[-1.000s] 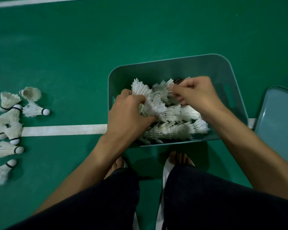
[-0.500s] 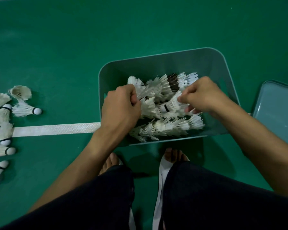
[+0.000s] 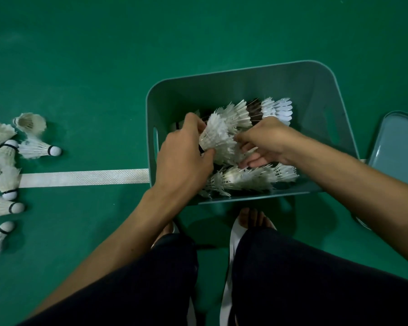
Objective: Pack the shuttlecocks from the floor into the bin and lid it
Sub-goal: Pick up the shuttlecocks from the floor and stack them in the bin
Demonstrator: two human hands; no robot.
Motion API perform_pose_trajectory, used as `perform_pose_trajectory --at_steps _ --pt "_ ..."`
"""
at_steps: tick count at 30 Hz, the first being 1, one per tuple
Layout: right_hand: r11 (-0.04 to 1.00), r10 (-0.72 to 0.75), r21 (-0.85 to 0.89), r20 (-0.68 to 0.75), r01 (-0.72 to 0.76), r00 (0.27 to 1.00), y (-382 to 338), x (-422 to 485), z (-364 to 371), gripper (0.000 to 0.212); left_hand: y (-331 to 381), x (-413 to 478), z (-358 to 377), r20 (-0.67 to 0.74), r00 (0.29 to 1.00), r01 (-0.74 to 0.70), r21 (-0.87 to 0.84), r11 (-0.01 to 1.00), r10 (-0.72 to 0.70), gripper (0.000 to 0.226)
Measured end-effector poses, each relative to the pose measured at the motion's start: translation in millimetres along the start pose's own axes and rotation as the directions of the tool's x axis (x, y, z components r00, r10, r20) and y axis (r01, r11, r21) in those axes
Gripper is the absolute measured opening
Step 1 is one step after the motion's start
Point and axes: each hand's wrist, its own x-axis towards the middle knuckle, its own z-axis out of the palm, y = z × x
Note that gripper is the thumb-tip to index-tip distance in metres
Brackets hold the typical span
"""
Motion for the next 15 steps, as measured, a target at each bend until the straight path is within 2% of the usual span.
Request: perform_pose_trajectory --at_steps 1,3,5,6,8,10,12,15 --pt "0.997 -0.031 -0.076 -0.017 0.03 0.999 2.9 -2.2 -7.4 0.022 -0.2 -0.2 0.5 0.001 1.0 -0.017 0.011 1.0 0.017 0.039" --pt "0.973 -0.16 -0.188 -0.14 0.133 0.977 10.1 -9.2 -23.6 0.024 -0.8 0.4 1.4 -0.014 0.999 -0.052 0.016 0.999 0.052 0.034" --pt "0.937 -0.333 -0.2 -0.256 0.287 0.907 14.4 -21.8 -36.5 0.025 -0.5 1.4 3.2 -0.018 0.997 -0.079 0.018 0.997 0.079 0.031" --pt "0.915 -0.402 -0.162 -0.257 0.371 0.879 14.1 -30.3 -39.8 0.027 0.3 2.1 4.4 -0.013 0.996 -0.09 0.019 0.996 0.09 0.031" --pt "0.867 -0.499 -0.085 -0.151 0.491 0.854 8.7 -49.1 -35.6 0.03 3.7 3.5 7.7 0.012 0.992 -0.123 0.02 0.992 0.123 0.032" --pt "0.814 -0.573 -0.153 -0.058 0.56 0.817 4.6 -56.7 -25.4 0.029 9.9 3.1 10.5 0.057 0.981 -0.186 0.02 0.982 0.184 0.032" --pt "0.779 -0.61 -0.257 -0.094 0.572 0.787 4.5 -51.8 -21.7 0.024 14.9 0.6 12.6 0.084 0.967 -0.241 0.007 0.97 0.24 0.035" --pt "0.835 -0.532 -0.349 -0.314 0.426 0.786 6.9 -40.3 -33.7 0.014 10.8 -2.8 11.6 0.065 0.973 -0.229 0.105 0.968 0.223 0.045"
